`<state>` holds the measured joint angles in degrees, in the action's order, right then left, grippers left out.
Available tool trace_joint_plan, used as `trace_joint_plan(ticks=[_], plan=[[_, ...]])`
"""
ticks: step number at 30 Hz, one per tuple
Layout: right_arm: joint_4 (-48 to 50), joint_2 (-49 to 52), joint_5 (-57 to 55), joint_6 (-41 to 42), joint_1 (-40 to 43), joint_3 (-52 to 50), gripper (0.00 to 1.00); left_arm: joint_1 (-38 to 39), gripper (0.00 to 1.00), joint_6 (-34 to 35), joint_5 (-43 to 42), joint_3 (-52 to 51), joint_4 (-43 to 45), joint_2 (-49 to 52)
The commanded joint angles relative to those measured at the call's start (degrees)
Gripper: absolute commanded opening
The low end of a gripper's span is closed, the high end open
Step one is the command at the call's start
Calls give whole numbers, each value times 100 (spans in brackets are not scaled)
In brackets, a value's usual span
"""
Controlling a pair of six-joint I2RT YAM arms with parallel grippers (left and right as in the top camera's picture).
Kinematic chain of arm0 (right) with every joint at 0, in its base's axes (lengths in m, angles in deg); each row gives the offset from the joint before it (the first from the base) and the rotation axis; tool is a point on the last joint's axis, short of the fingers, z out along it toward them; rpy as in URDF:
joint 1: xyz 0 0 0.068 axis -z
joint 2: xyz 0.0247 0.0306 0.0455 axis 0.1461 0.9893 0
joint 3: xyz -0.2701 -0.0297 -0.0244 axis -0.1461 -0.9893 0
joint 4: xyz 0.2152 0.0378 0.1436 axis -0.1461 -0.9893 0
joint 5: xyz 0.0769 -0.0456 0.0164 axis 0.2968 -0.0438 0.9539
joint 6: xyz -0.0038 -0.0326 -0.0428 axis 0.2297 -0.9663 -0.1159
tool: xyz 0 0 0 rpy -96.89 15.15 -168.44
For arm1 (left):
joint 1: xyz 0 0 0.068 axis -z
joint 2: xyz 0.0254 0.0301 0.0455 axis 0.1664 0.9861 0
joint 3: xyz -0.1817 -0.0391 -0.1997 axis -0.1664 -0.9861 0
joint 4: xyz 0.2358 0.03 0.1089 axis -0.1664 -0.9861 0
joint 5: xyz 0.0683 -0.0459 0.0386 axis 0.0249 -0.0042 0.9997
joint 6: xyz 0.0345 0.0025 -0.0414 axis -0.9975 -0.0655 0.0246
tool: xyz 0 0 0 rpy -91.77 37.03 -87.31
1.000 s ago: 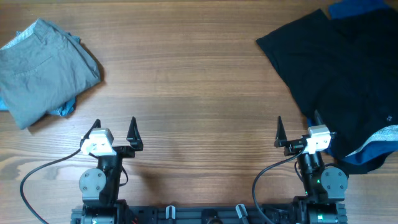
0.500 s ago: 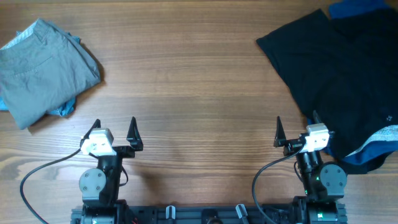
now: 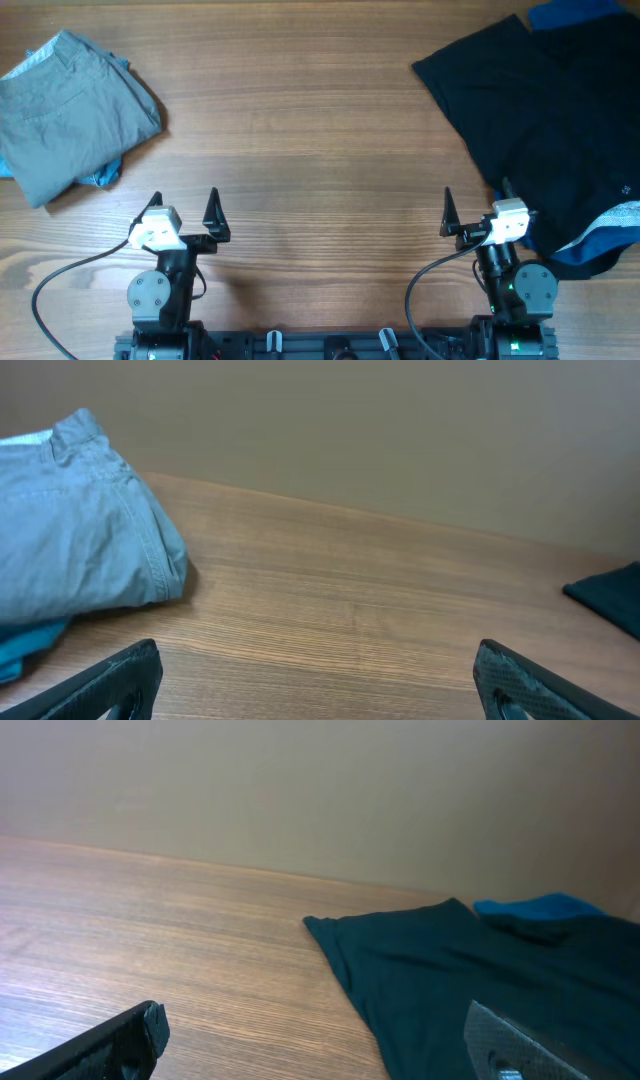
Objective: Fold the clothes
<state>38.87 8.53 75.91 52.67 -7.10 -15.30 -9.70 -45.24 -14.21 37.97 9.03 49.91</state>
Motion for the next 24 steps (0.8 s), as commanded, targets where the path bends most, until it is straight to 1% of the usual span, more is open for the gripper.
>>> trace_joint_plan(ticks=[1, 2, 3, 5, 7, 10, 12, 13, 17, 18, 21, 24], plan=[[85, 44, 162, 516, 22, -2, 100, -26, 100, 680, -17, -20, -11, 125], [42, 44, 205, 890, 22, 15, 100, -26, 100, 787, -42, 20, -20, 221], [-94, 44, 199, 1088, 22, 81, 100, -26, 100, 785, -76, 116, -37, 363], [-463, 44, 105, 1082, 22, 302, 100, -26, 100, 778, -76, 391, -74, 800], [-859, 157, -227, 1036, 22, 632, 100, -26, 100, 774, -125, 809, -79, 1499], [-1283, 804, -535, 1036, 22, 1276, 100, -26, 100, 761, -260, 1576, -437, 2605], [-1692, 1681, -745, 1034, 22, 1928, 100, -26, 100, 763, -424, 2275, -957, 3458], [-1864, 2072, -802, 1023, 24, 2212, 100, -26, 100, 763, -424, 2529, -1167, 3718], [-2872, 4138, -1005, 706, 24, 3620, 100, -26, 100, 761, -422, 3606, -2282, 4485], [-3263, 4872, -1051, 614, 31, 4122, 100, -26, 100, 761, -424, 3790, -2490, 4599], [-3593, 6190, -1045, 560, 28, 4846, 100, -26, 100, 763, -424, 3858, -2583, 4640], [-3316, 7016, -1727, 603, 35, 4911, 100, -26, 100, 763, -424, 3858, -2610, 4640]])
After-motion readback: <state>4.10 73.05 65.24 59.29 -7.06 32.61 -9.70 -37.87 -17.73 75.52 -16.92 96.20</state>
